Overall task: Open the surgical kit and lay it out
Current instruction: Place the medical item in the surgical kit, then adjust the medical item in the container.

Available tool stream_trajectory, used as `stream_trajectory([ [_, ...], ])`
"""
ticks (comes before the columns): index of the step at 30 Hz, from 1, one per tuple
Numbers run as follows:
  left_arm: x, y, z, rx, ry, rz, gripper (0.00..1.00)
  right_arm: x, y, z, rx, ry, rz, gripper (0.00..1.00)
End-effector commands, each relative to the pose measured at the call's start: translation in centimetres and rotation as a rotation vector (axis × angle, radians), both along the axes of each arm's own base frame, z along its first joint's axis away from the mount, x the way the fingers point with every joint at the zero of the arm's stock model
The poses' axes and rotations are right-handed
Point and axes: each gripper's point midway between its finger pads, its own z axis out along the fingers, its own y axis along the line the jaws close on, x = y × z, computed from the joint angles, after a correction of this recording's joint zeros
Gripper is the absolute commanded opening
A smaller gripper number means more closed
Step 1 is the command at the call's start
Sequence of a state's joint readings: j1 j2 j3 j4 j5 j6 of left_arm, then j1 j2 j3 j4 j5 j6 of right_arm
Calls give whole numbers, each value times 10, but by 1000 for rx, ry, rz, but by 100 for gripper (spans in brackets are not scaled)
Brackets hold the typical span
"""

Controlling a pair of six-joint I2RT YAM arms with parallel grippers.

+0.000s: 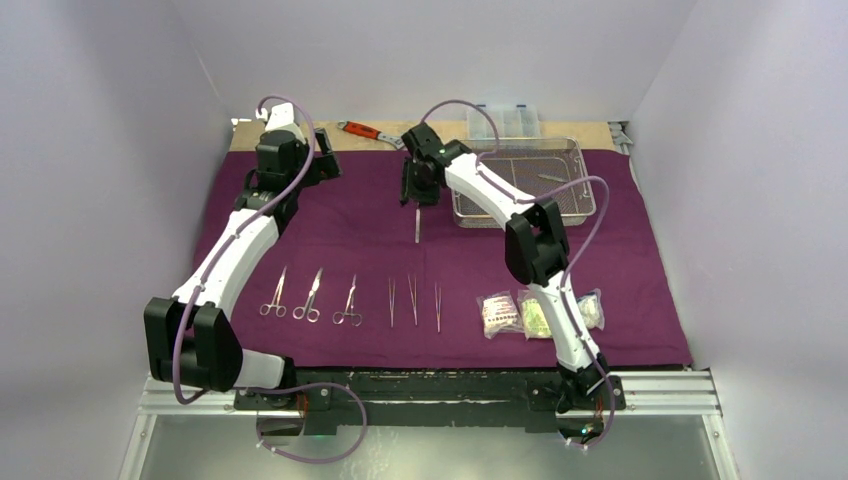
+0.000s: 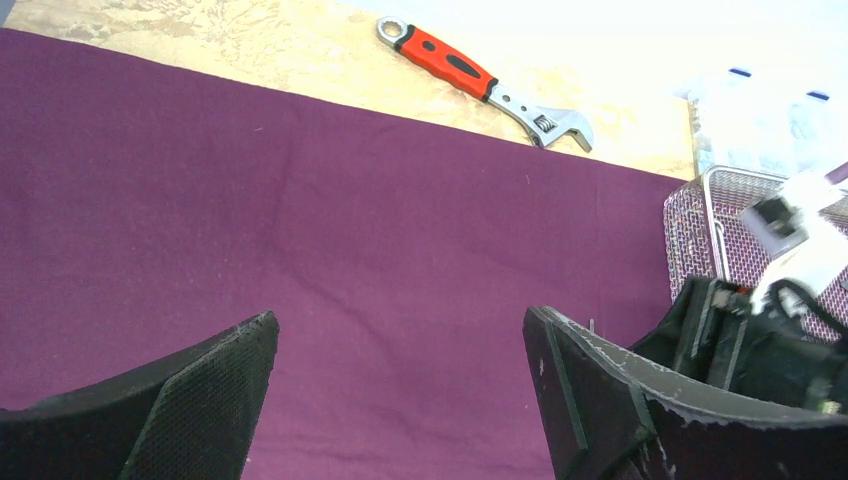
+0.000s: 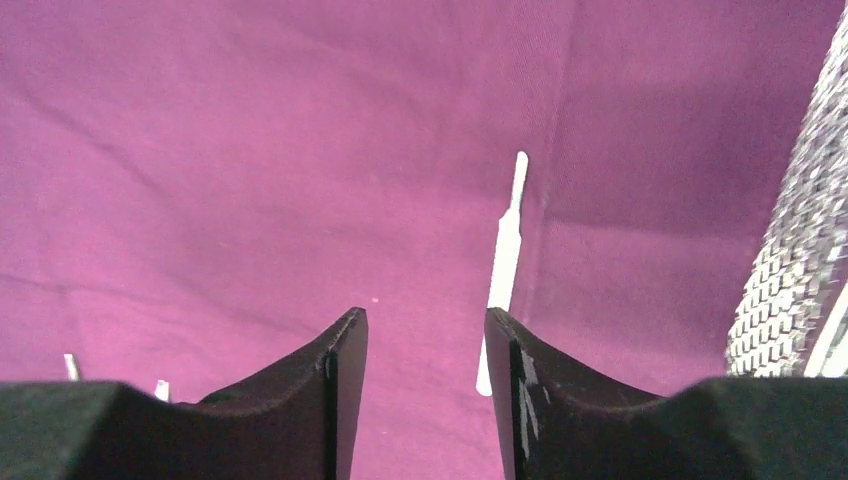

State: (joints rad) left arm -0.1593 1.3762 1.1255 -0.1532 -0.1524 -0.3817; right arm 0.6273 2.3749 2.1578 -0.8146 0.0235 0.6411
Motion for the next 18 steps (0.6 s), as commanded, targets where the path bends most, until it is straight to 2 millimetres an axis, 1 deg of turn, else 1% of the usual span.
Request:
stream_trajectory([
  [1,1,2,28,-2,-77,5,91,36,-10,111,79,-251,-27,52],
  [2,1,2,29,-4,-80,4,91,46,-25,122,61,-288,-46,54],
  [4,2,1,31,-11,-90,2,91,63,-57,138,28,-342,-87,56],
  [6,3,-1,32,-15,-94,-2,91,78,-98,144,-15,-370,-153,57],
  [8,3,0,34,-15,-101,-2,91,91,-142,145,-56,-375,-221,58],
  [12,2,1,35,-8,-105,1,91,108,-222,139,-143,-366,-344,64],
  [14,1,2,36,-6,-105,2,92,112,-256,131,-167,-338,-410,67],
  [15,1,2,36,-5,-105,4,92,115,-273,124,-169,-323,-447,66],
  [18,1,3,36,-3,-107,7,92,124,-311,106,-190,-293,-536,59],
])
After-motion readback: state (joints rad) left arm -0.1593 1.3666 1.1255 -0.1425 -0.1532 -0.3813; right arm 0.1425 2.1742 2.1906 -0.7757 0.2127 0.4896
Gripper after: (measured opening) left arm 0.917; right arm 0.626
